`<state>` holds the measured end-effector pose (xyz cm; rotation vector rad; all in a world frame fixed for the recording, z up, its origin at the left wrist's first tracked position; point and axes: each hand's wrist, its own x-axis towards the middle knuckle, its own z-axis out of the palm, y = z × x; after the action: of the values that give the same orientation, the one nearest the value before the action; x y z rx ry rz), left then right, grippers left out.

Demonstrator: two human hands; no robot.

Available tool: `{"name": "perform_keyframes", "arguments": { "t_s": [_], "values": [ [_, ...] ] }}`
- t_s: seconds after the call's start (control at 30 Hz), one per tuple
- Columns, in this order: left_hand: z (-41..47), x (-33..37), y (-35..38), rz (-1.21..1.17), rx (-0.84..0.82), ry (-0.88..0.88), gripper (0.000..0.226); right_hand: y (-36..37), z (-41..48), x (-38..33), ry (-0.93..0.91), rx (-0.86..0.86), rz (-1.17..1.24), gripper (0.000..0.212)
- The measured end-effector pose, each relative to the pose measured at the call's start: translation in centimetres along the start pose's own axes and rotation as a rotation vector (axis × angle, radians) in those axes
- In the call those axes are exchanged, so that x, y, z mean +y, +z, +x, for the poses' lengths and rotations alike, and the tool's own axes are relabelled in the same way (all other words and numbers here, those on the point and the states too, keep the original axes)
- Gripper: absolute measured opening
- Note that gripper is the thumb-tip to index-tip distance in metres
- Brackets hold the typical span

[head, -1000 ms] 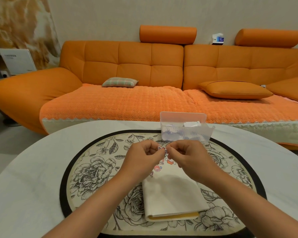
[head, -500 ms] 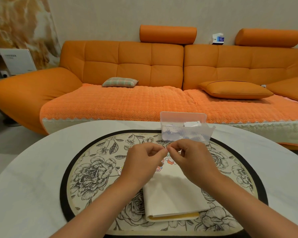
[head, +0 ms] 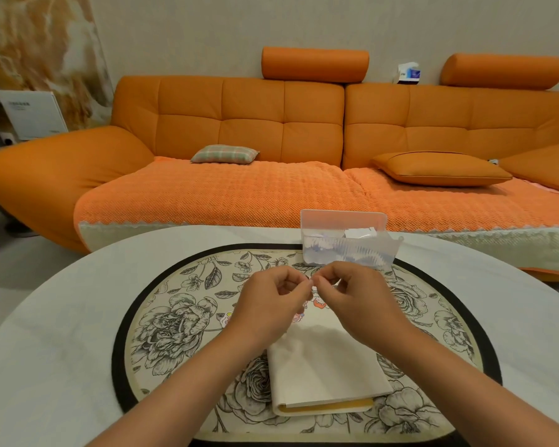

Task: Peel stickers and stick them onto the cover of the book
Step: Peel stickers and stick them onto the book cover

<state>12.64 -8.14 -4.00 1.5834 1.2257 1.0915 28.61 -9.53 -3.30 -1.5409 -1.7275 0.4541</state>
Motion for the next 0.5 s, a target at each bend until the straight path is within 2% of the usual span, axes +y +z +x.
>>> {"name": "perform_keyframes", "arguments": {
  "t_s": [0.2,0.5],
  "values": [
    [0.5,-0.3,-0.5,-0.022,-0.082,0.012,0.011,-0.6,0.1,-0.4,0.156,-0.118,0.353,0.013],
    [1.0,-0.3,-1.2,-0.053,-0.143,-0.011,0.009,-0.5,0.4,-0.7,0.225,-0.114,0.418,0.017]
  ]
}}
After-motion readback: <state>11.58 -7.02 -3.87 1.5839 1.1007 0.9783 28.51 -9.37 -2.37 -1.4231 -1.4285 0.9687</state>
